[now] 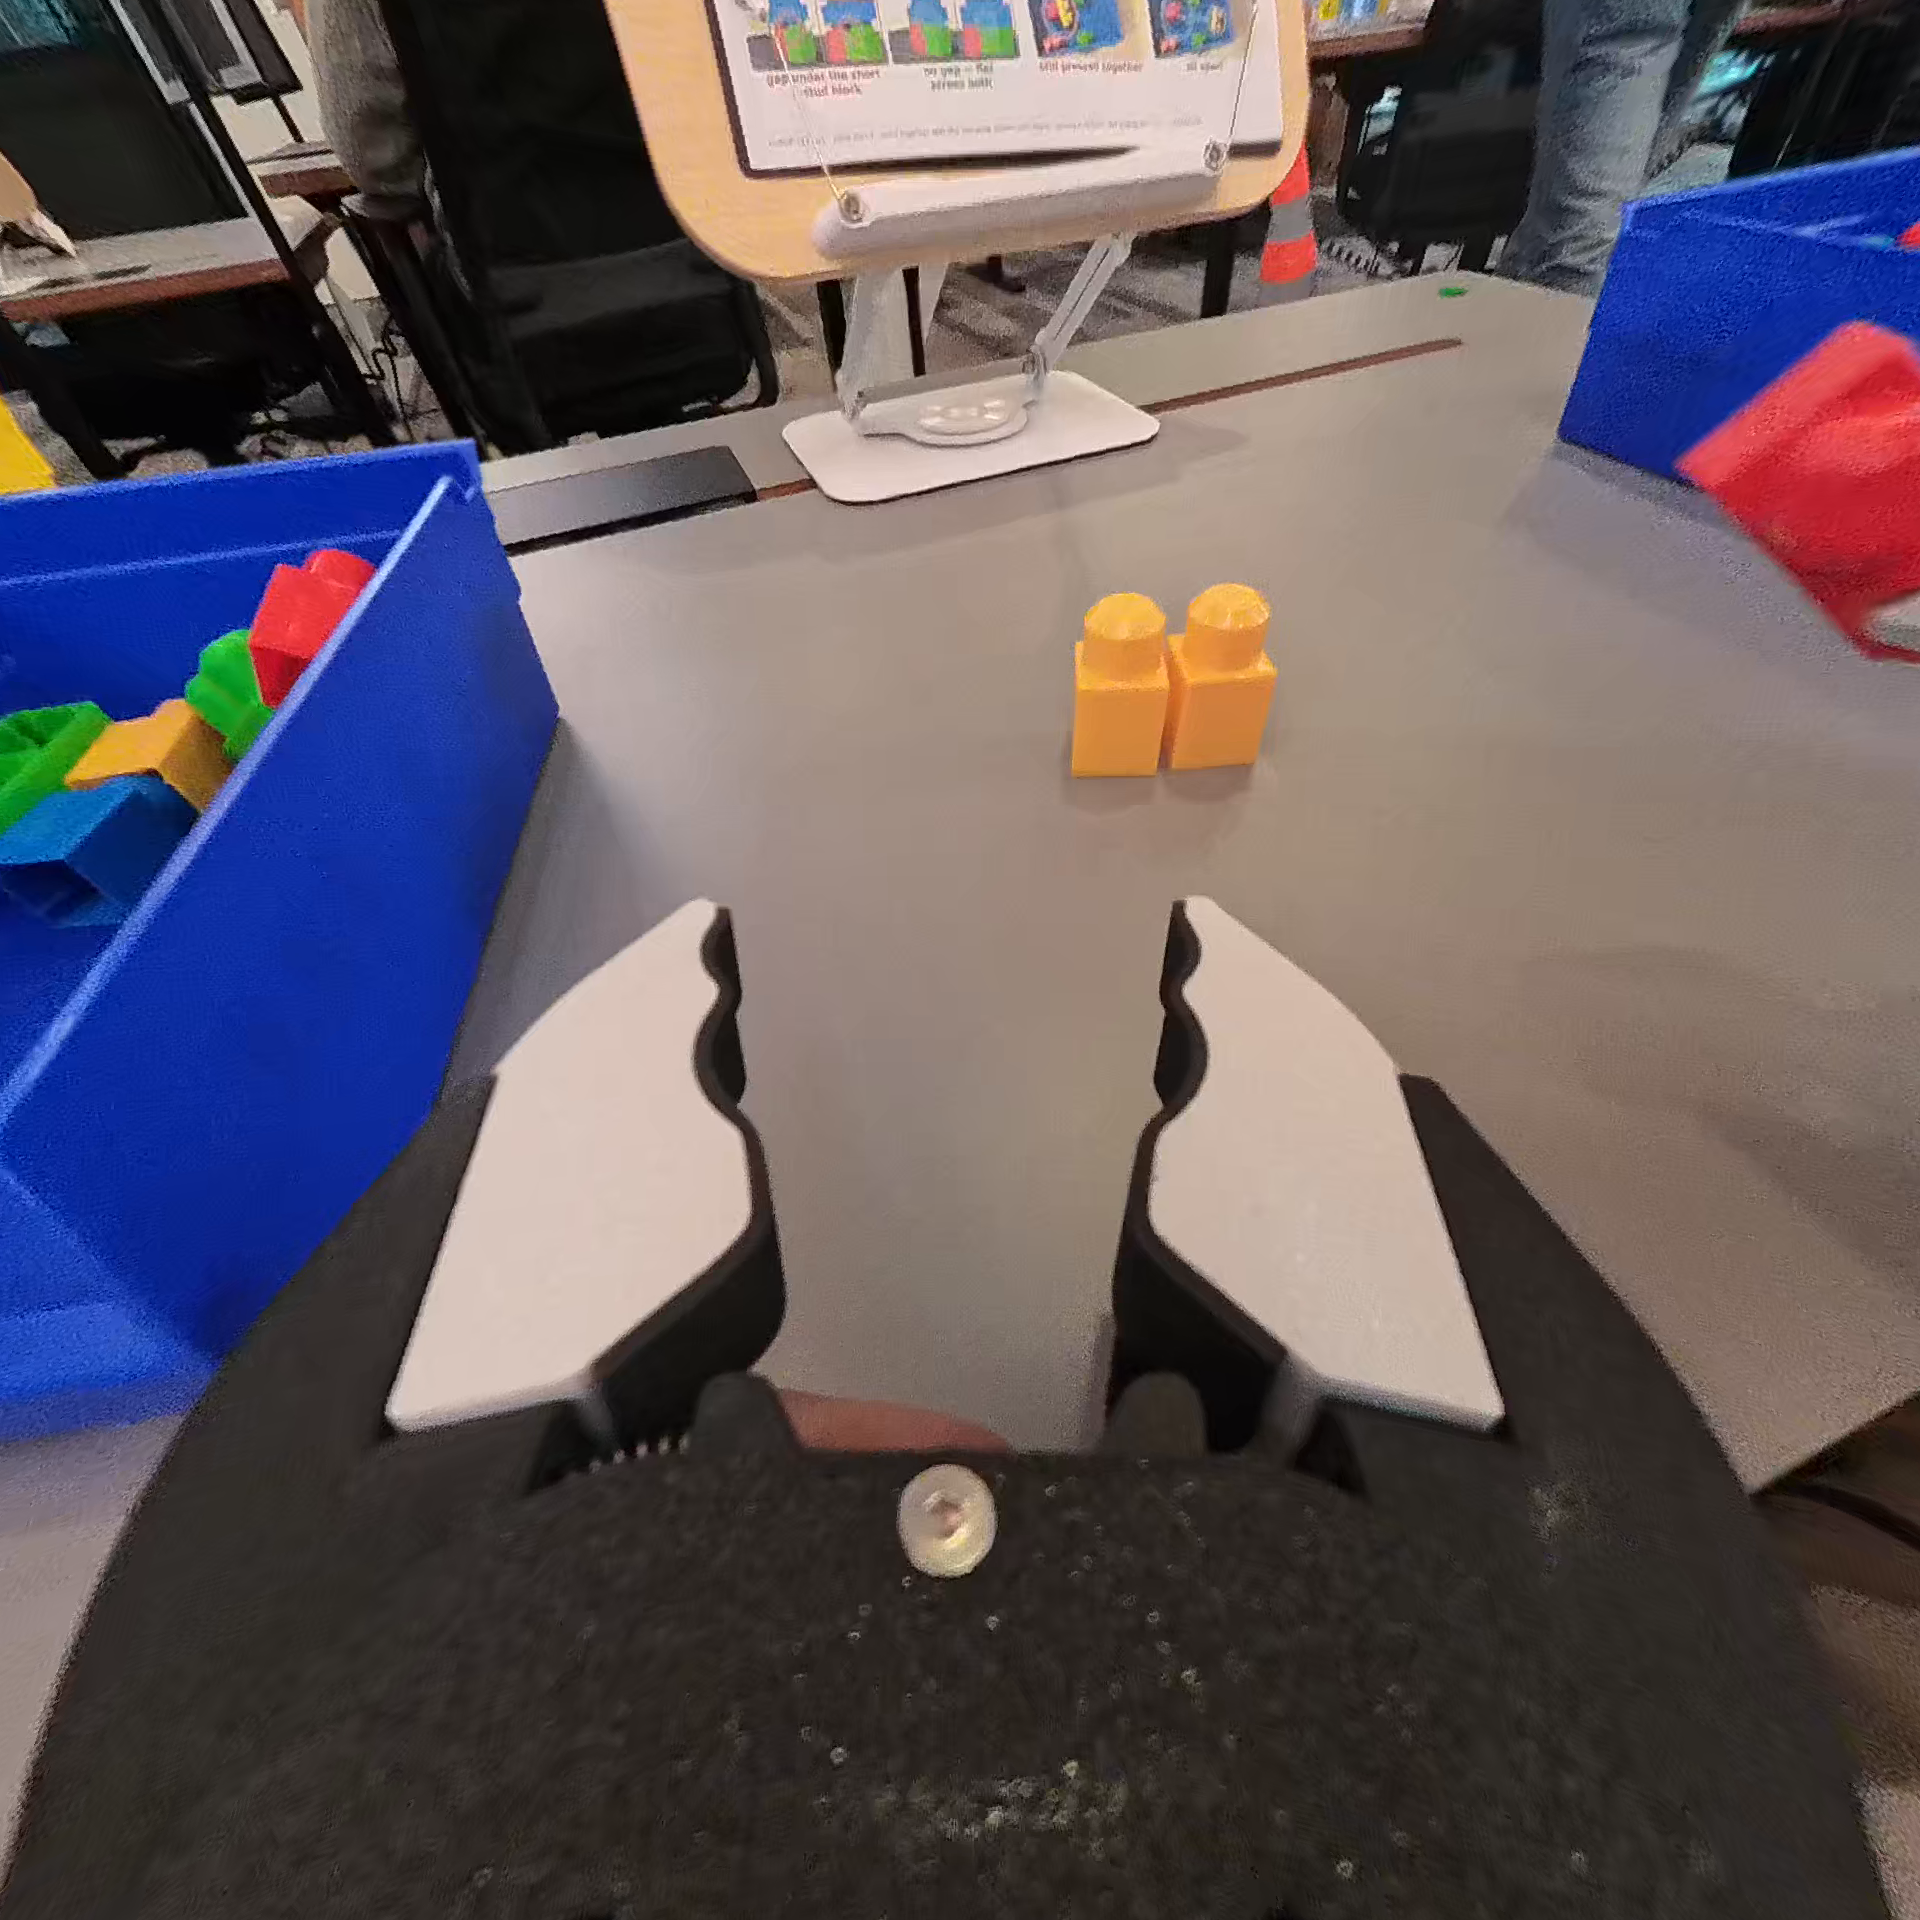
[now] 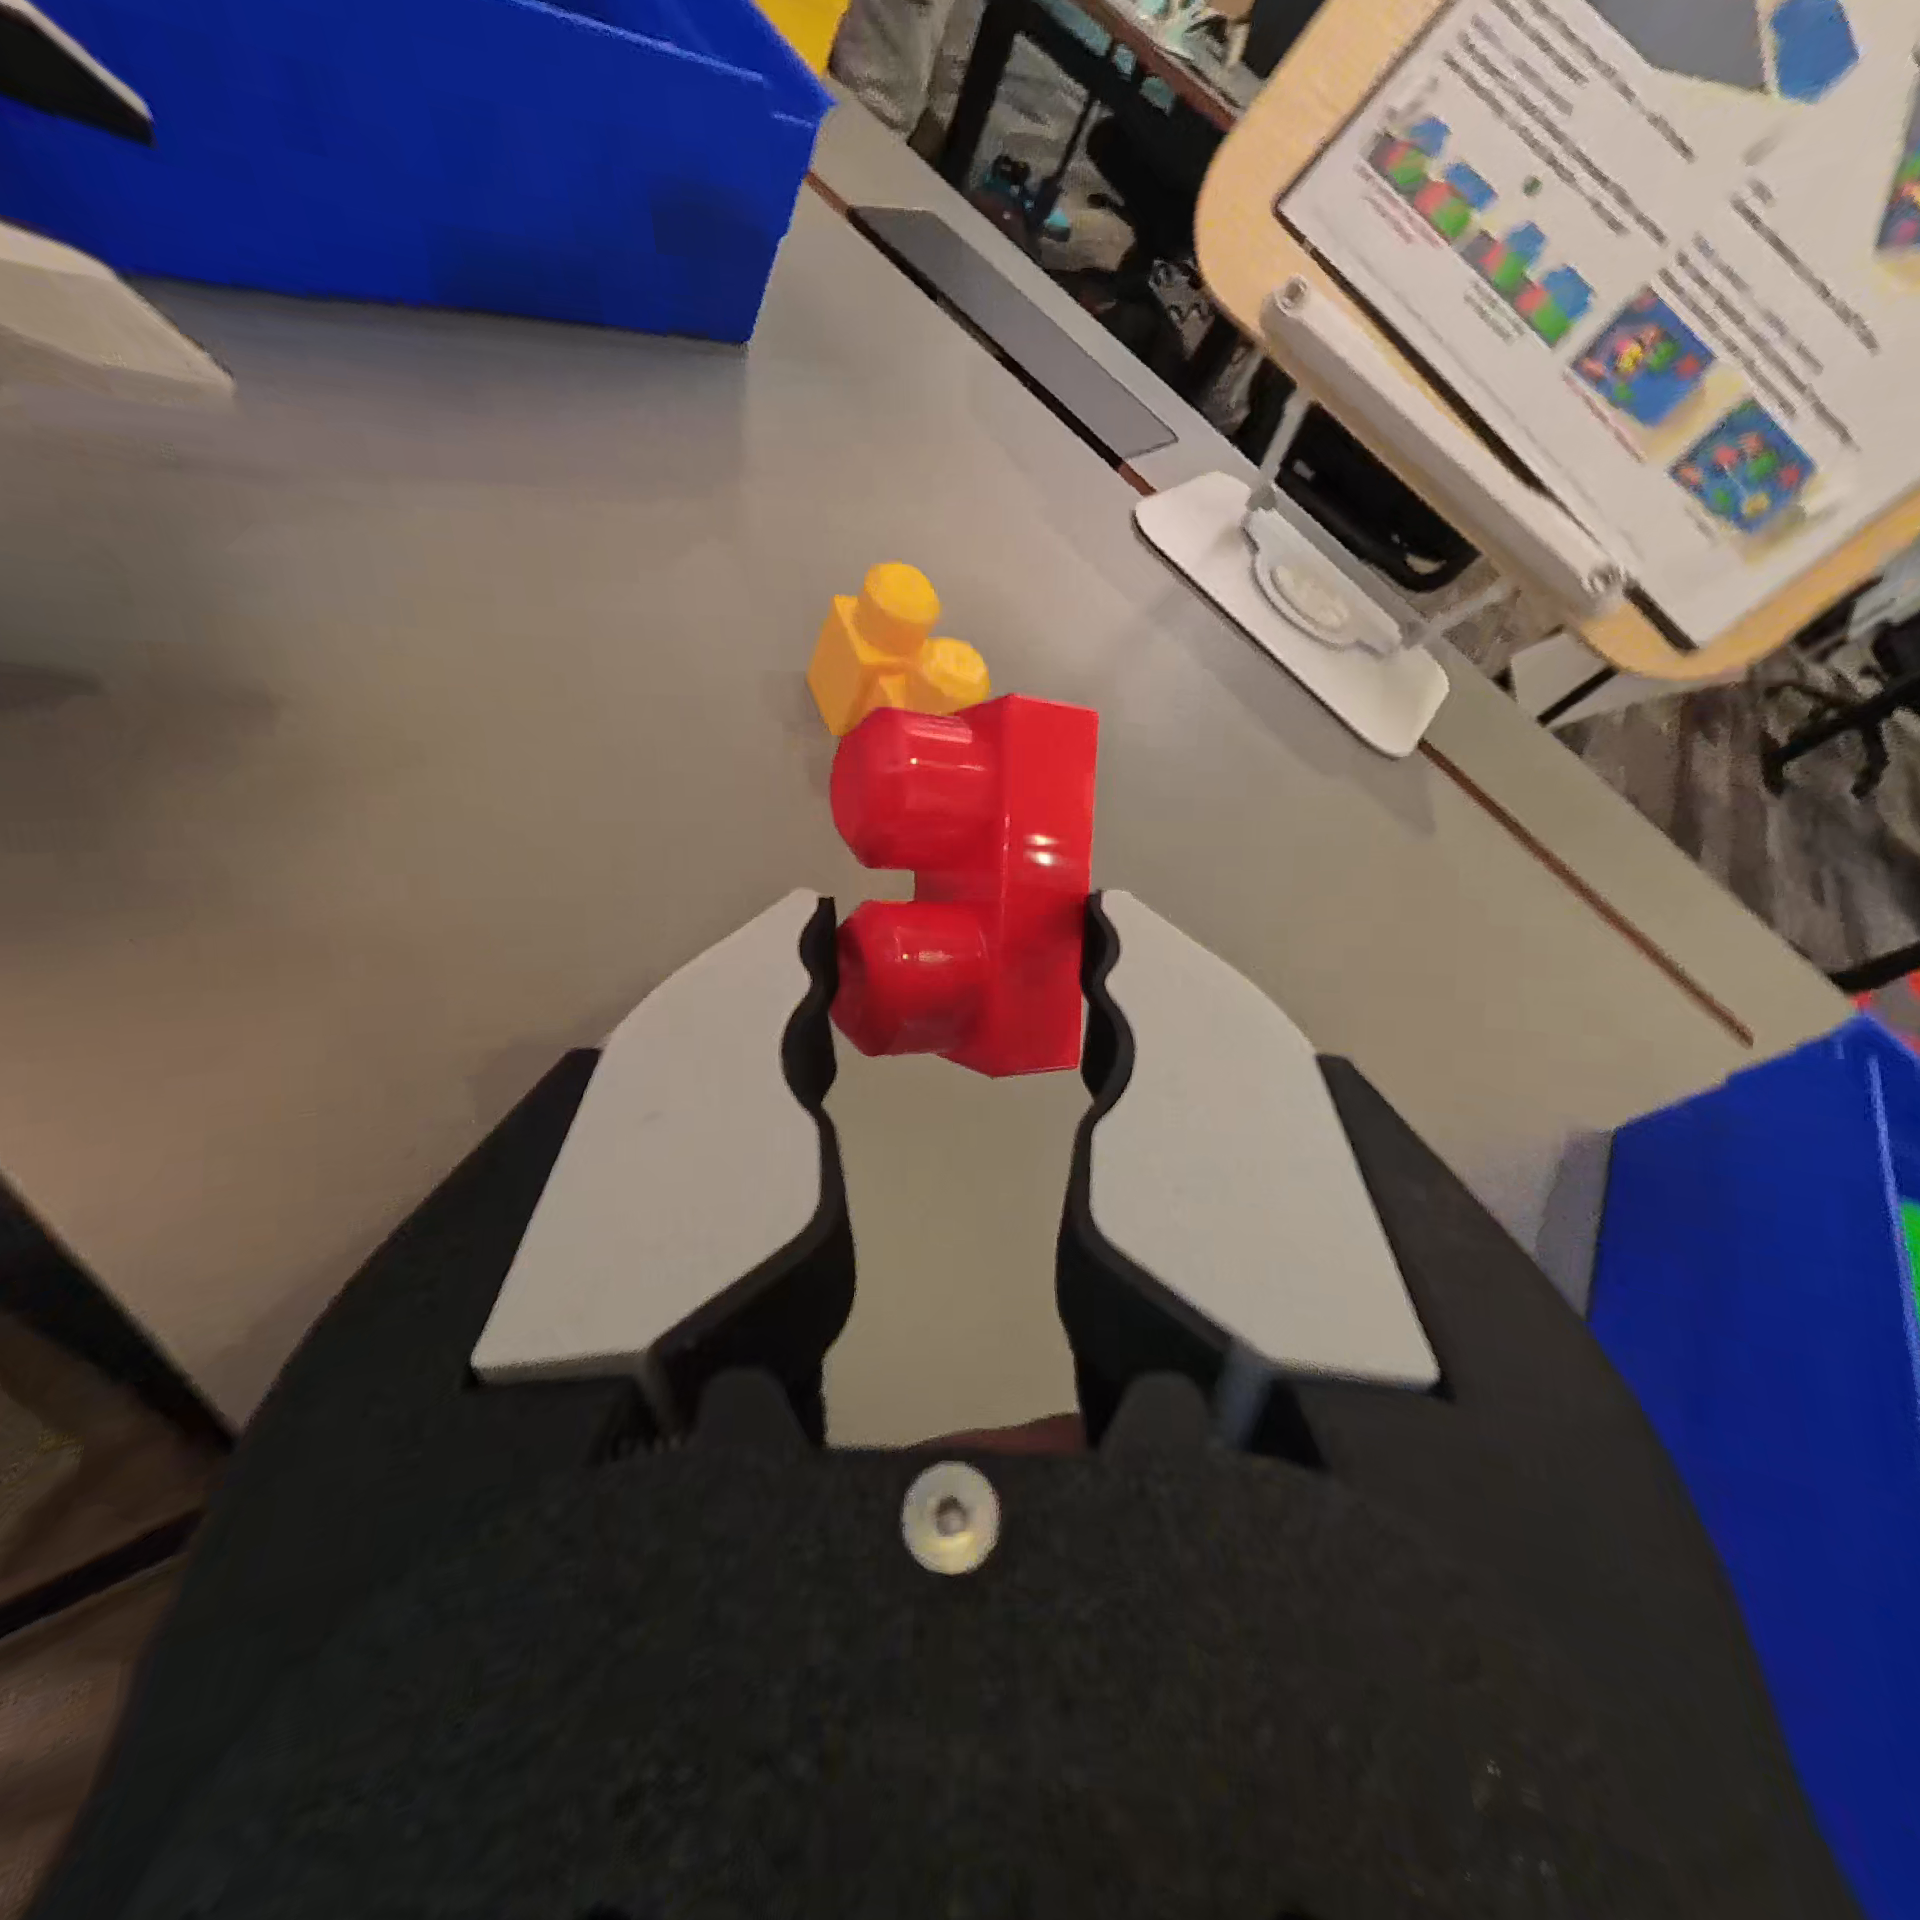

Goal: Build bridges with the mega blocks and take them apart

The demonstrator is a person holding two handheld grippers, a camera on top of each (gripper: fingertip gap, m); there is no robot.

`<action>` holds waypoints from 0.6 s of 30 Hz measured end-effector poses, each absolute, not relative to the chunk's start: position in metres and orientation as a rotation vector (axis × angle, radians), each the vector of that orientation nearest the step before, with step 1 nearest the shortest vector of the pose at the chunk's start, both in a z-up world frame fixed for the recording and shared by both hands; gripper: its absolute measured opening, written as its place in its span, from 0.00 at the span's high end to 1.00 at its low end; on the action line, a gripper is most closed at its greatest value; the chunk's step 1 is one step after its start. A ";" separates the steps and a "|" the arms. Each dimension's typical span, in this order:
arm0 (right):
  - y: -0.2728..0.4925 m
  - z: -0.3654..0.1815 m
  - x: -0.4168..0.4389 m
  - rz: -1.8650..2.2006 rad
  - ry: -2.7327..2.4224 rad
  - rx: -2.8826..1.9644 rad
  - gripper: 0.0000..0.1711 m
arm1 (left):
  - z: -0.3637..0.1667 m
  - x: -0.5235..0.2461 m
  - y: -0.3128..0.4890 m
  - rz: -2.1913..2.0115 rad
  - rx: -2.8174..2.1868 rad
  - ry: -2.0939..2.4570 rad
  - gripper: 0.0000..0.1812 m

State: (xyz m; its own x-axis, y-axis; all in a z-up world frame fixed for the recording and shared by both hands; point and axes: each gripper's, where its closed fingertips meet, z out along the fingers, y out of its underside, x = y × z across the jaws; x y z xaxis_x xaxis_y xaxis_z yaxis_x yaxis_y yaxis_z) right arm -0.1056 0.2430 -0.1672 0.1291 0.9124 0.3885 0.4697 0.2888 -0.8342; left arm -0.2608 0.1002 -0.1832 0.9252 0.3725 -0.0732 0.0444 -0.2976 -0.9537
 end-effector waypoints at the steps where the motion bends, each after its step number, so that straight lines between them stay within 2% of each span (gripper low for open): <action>1: 0.244 -0.171 -0.095 0.538 -1.480 -1.364 0.74 | -0.184 -0.261 0.104 0.339 -1.857 -0.301 0.56; 9: 0.249 -0.187 -0.074 0.718 -1.506 -1.486 0.74 | -0.178 -0.257 0.109 0.374 -1.730 -0.276 0.59; 18: 0.266 -0.156 -0.187 1.255 -2.043 -1.574 0.74 | -0.187 -0.253 0.115 0.327 -1.787 -0.256 0.58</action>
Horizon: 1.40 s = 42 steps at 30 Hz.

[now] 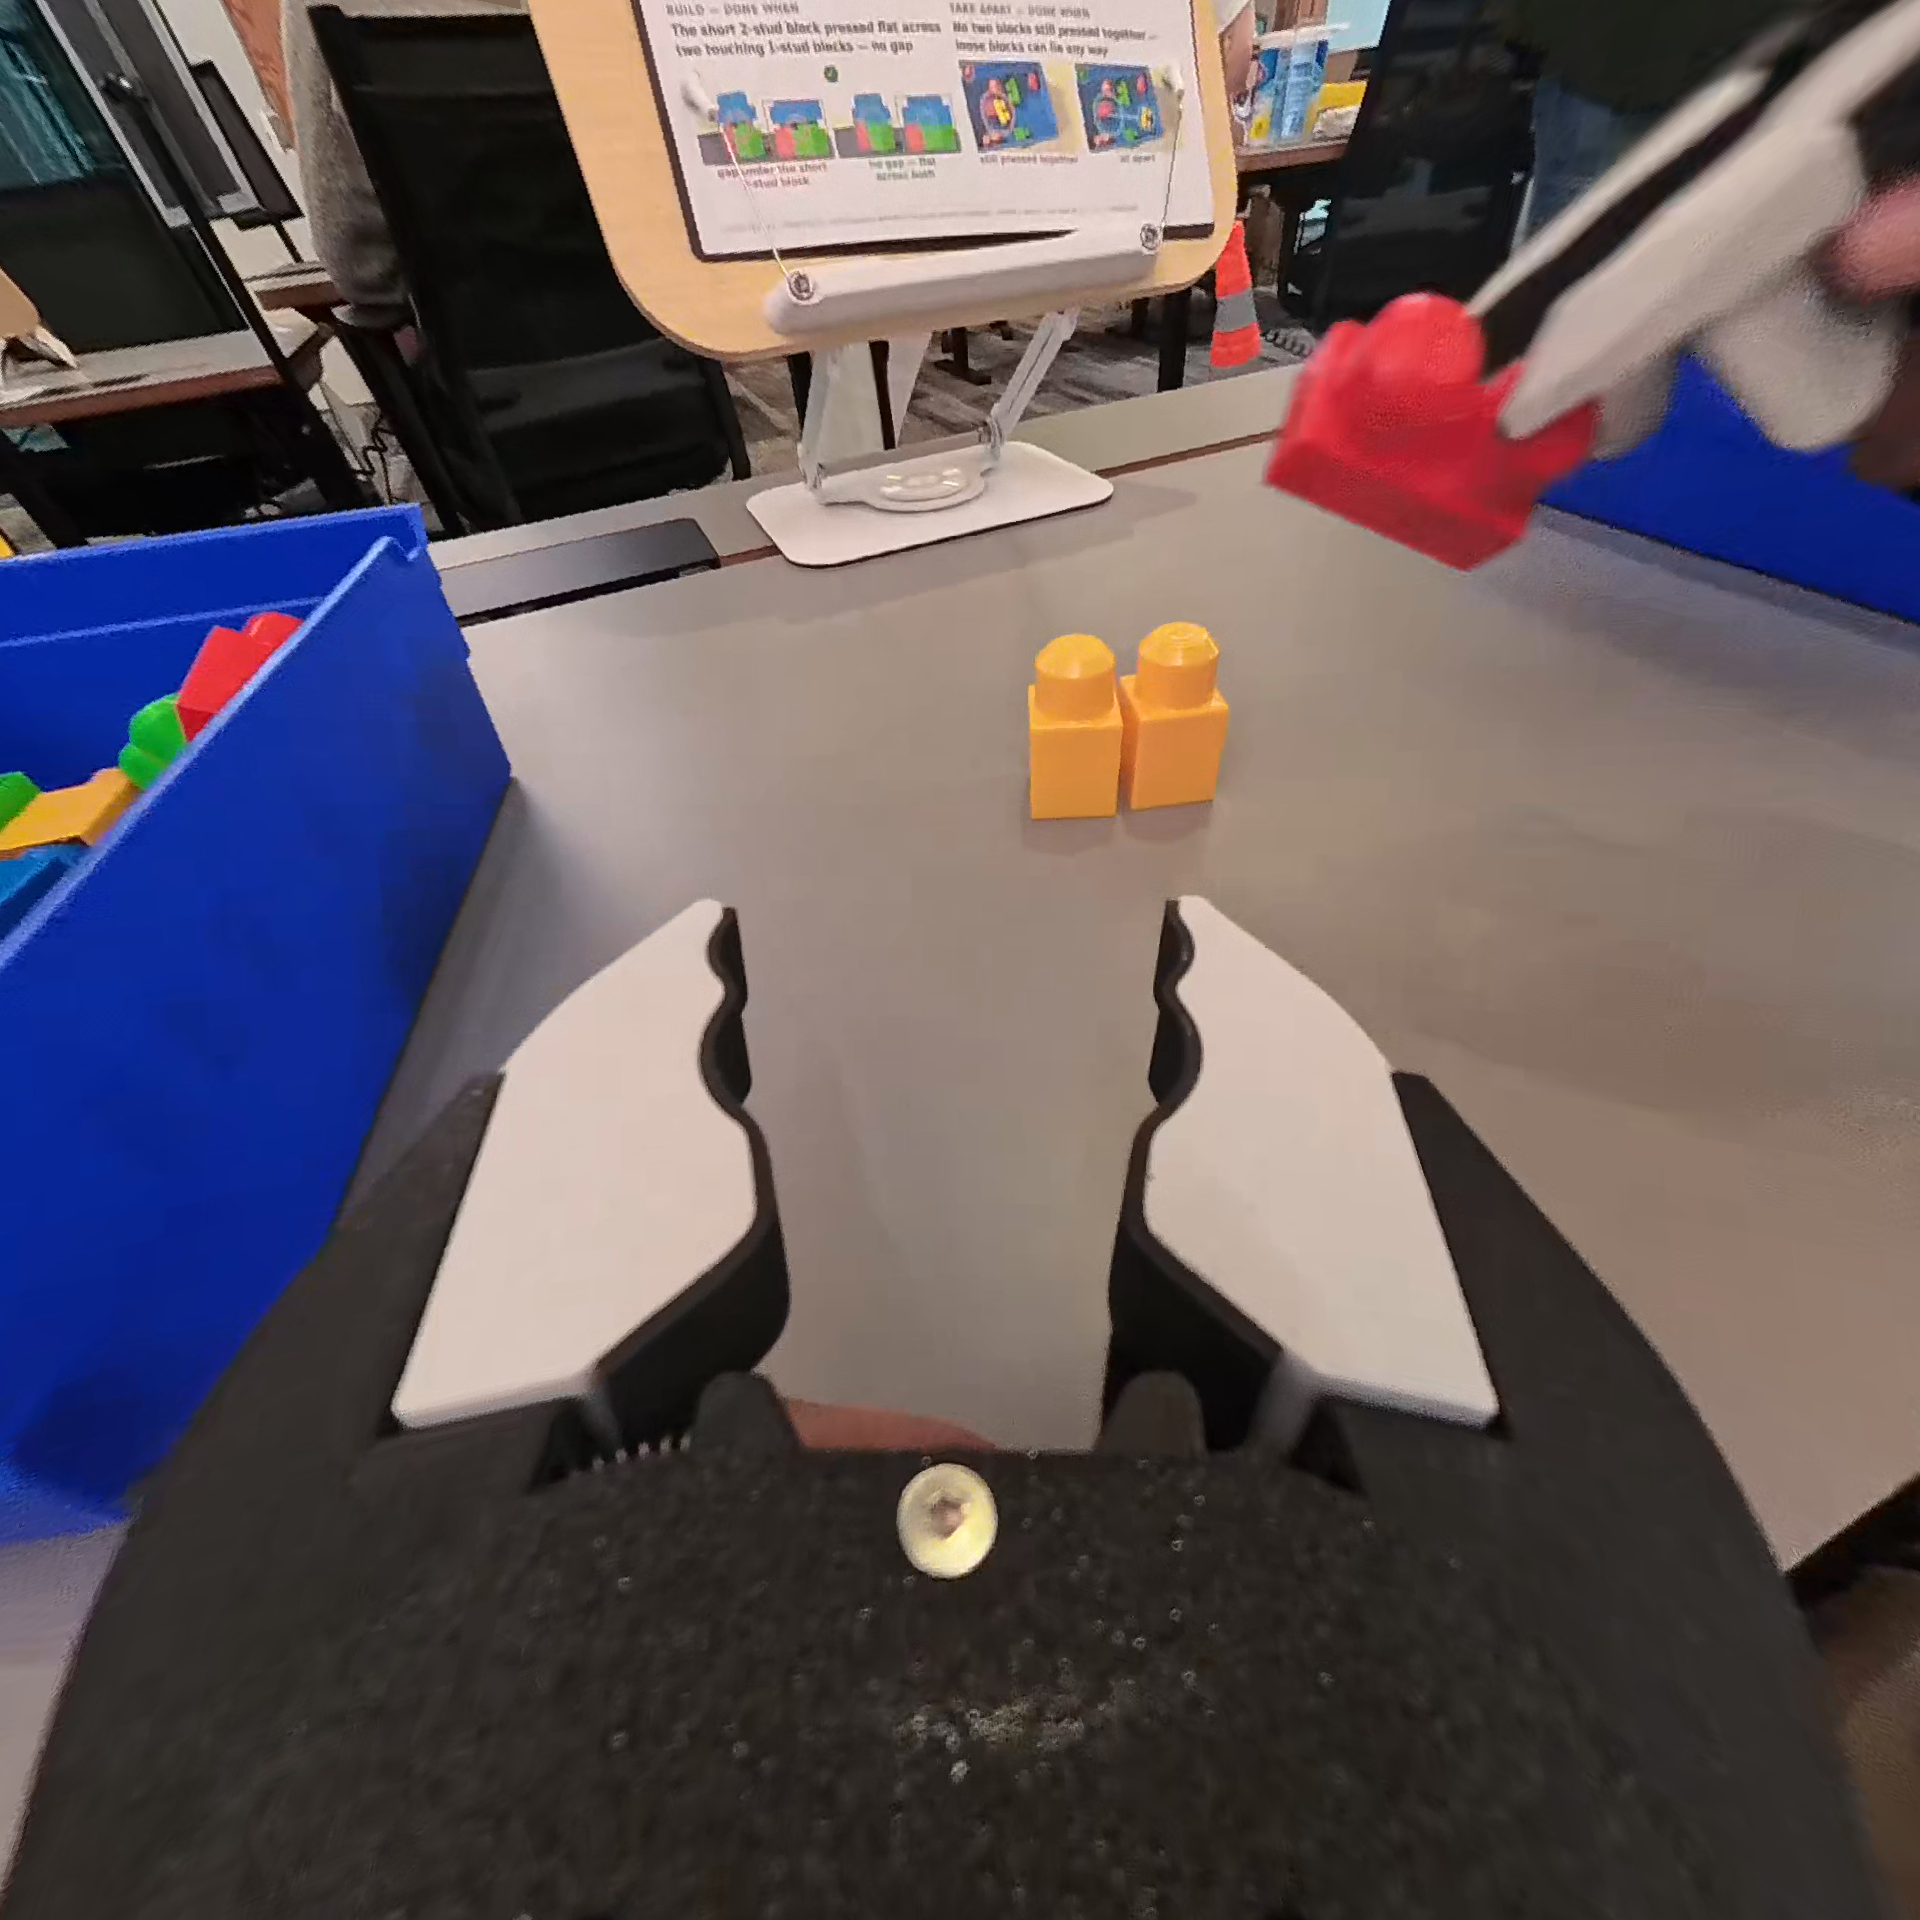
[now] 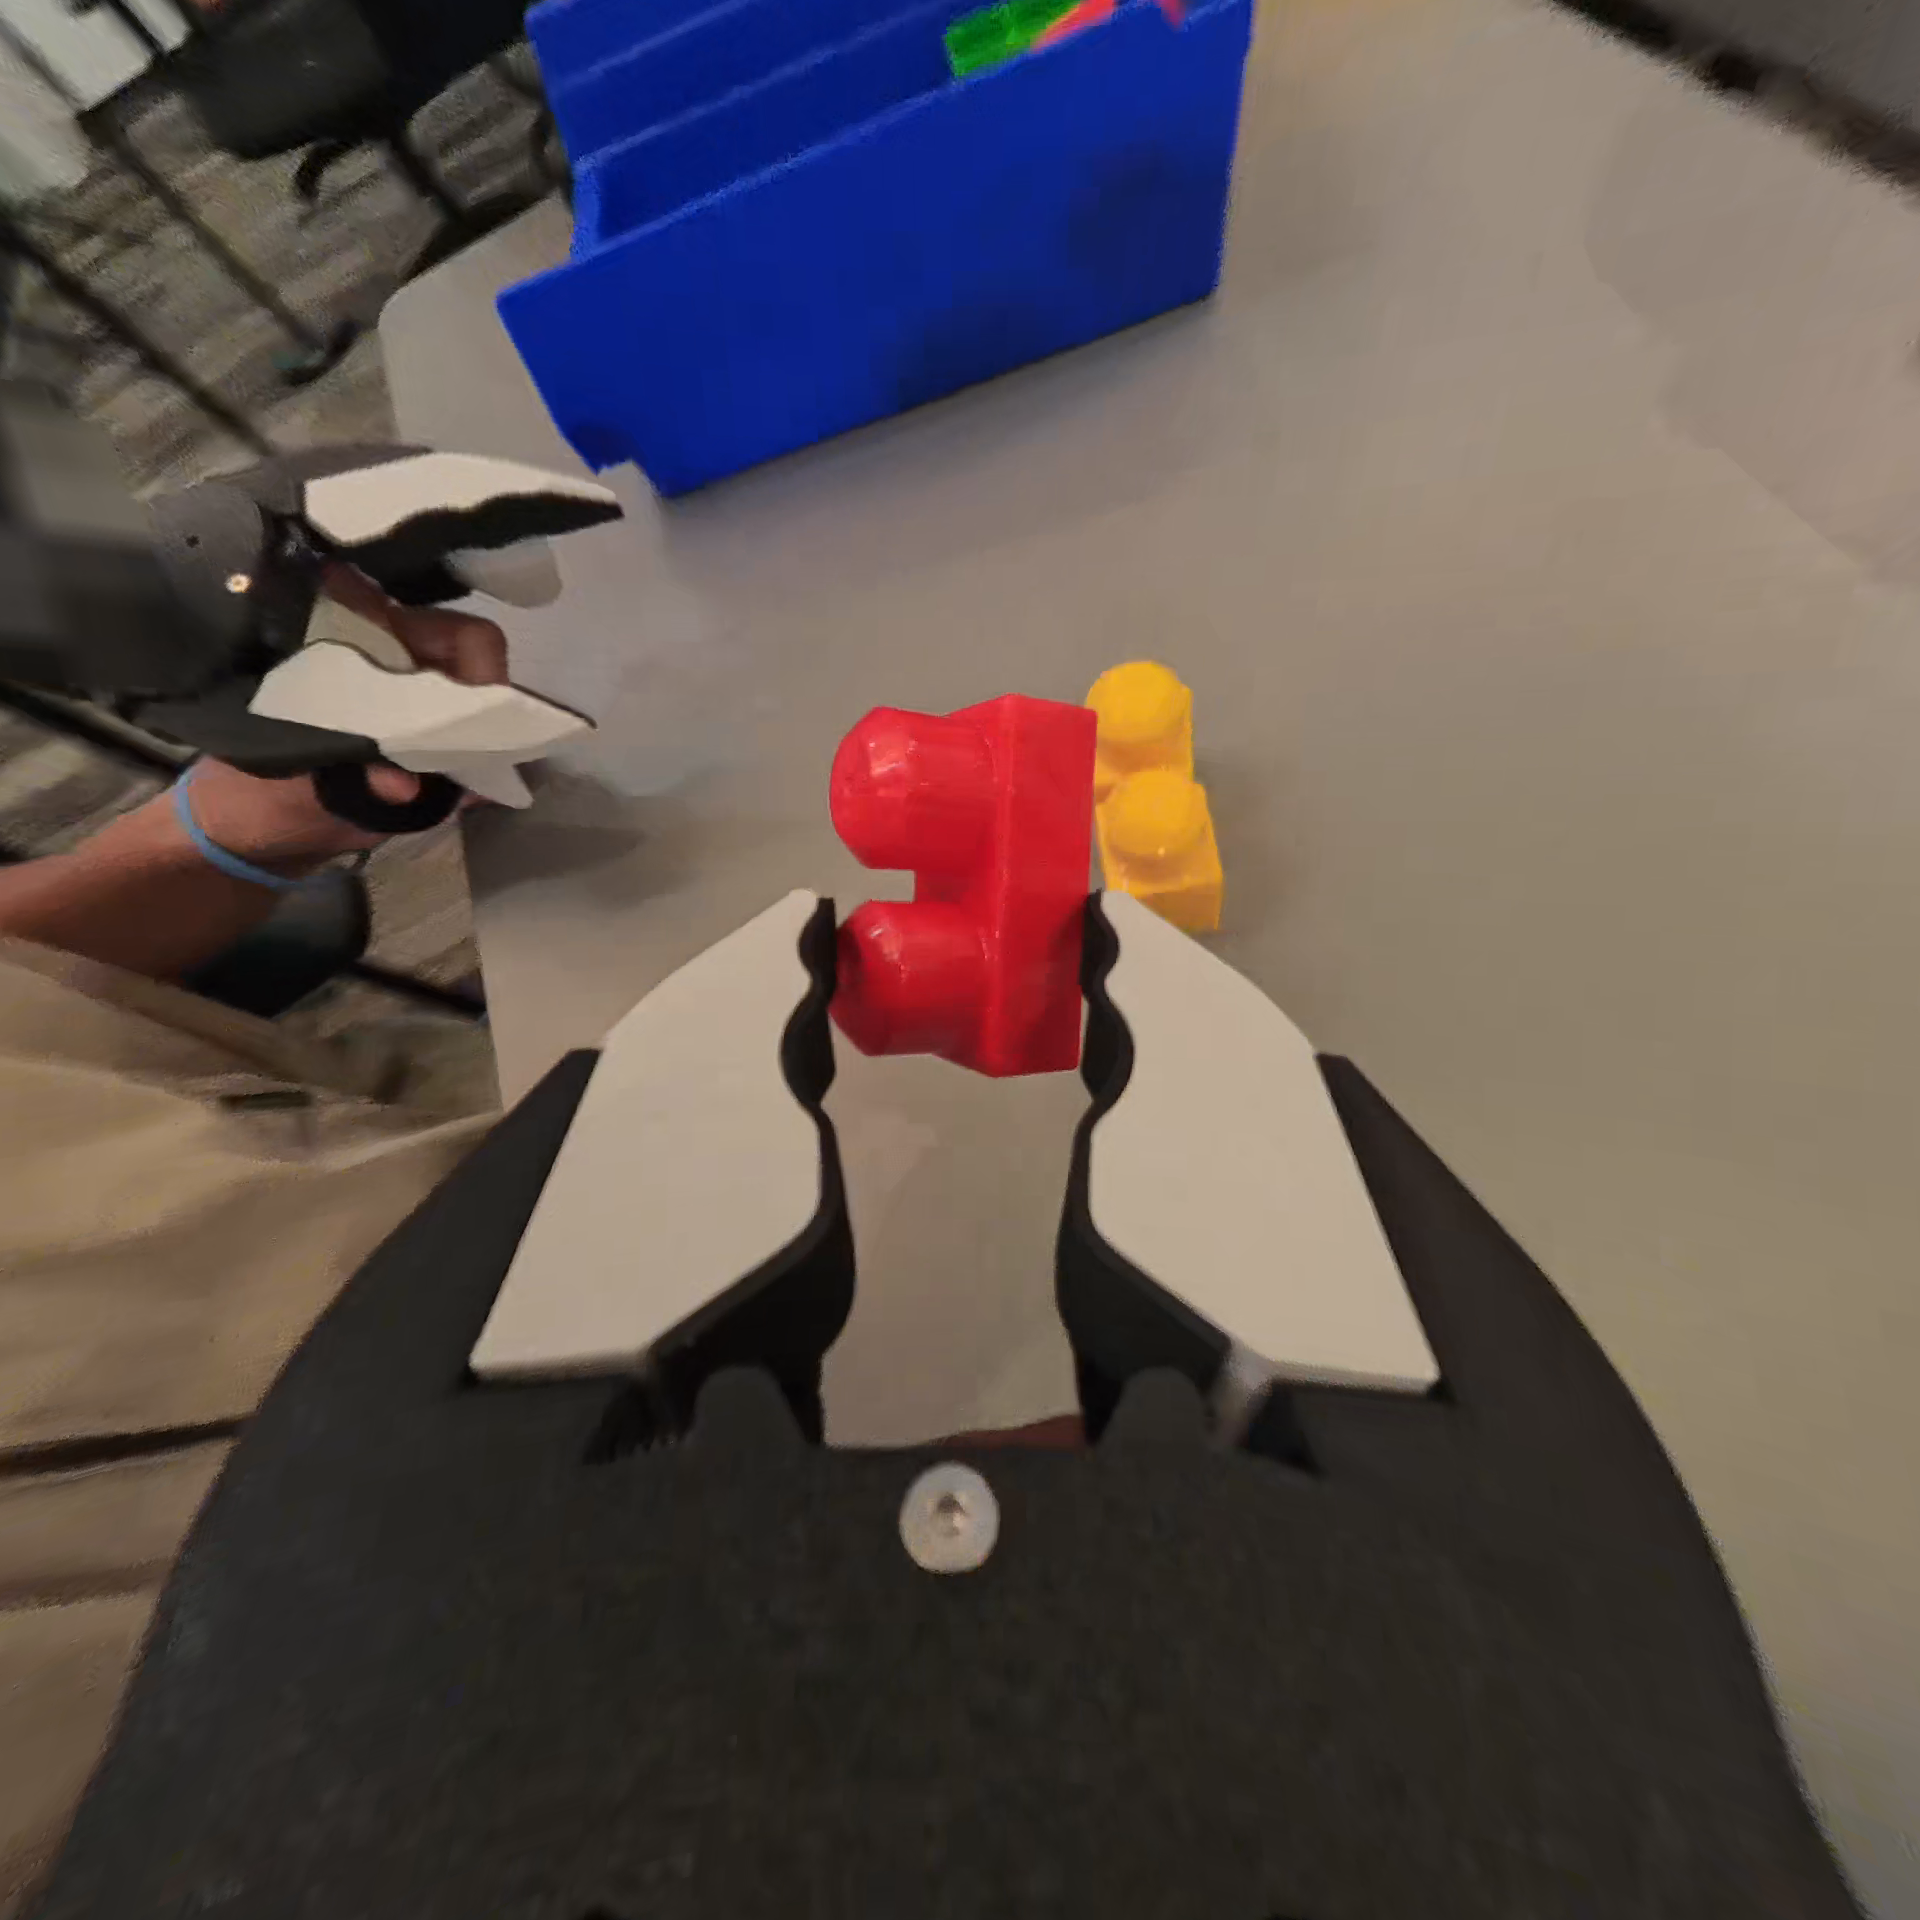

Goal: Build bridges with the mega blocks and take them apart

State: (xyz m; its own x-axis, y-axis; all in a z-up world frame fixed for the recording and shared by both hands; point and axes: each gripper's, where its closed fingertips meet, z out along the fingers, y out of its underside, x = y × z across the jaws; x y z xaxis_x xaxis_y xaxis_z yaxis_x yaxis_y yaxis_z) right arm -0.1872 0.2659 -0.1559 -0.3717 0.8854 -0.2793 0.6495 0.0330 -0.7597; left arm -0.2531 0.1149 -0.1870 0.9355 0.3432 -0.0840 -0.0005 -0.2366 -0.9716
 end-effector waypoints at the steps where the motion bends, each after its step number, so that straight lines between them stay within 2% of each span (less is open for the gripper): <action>1: 0.267 -0.157 -0.197 1.281 -2.125 -1.578 0.74 | -0.187 -0.252 0.115 0.338 -1.787 -0.249 0.59; 9: 0.271 -0.174 -0.240 1.362 -2.425 -1.676 0.74 | -0.189 -0.245 0.117 0.395 -1.800 -0.188 0.59; 26: 0.273 -0.207 -0.247 1.448 -2.471 -1.852 0.73 | -0.188 -0.247 0.116 0.353 -1.796 -0.208 0.59; 35: 0.274 -0.206 -0.255 1.498 -2.449 -1.926 0.73 | -0.190 -0.246 0.117 0.354 -1.806 -0.198 0.60; 40: 0.276 -0.206 -0.257 1.524 -2.406 -1.956 0.66 | -0.191 -0.245 0.117 0.358 -1.811 -0.188 0.60; 42: 0.277 -0.204 -0.257 1.546 -2.388 -1.946 0.66 | -0.191 -0.244 0.118 0.361 -1.814 -0.183 0.60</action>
